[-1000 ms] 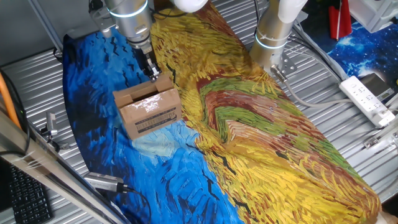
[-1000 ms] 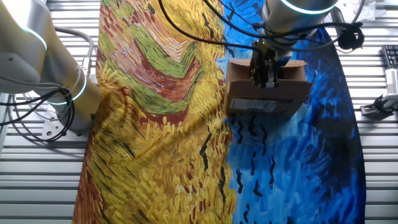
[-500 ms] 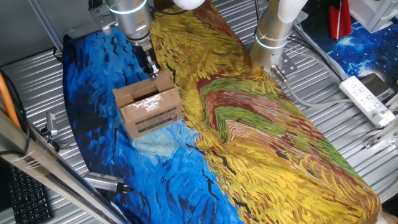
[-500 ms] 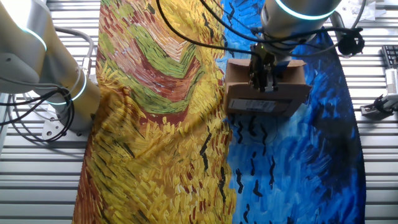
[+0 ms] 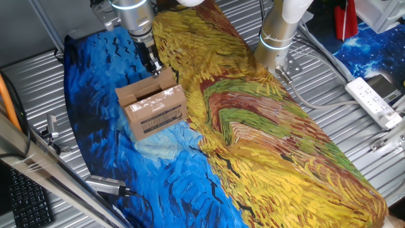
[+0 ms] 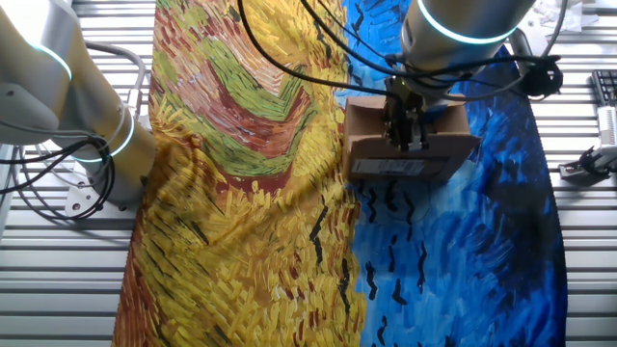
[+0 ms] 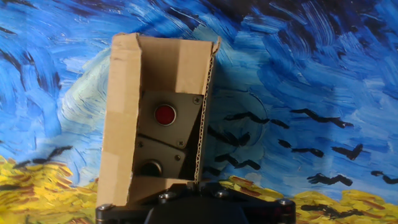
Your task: Open a box
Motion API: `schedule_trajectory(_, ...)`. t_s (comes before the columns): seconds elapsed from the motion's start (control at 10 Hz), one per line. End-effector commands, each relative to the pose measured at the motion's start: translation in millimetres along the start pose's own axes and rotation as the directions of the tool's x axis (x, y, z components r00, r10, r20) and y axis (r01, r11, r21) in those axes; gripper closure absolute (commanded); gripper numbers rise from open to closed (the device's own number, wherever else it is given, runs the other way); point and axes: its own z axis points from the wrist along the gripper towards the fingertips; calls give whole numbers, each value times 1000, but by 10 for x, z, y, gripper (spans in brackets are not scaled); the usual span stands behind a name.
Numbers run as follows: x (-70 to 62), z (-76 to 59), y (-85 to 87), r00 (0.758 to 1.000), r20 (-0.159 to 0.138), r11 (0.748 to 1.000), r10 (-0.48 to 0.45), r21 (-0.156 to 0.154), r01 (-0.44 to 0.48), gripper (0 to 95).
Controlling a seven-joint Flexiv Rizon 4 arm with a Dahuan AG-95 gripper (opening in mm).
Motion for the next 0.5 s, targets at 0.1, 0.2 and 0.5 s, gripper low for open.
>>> schedule_trajectory(0.1, 2, -2, 2, 1000, -9, 1000, 0, -4, 0, 950)
schedule_trajectory(0.2, 3, -3, 3, 1000, -7, 1000, -1, -5, 1, 950)
schedule_trajectory(0.5, 2, -8, 7, 1000, -6, 1000, -3, -2, 3, 950)
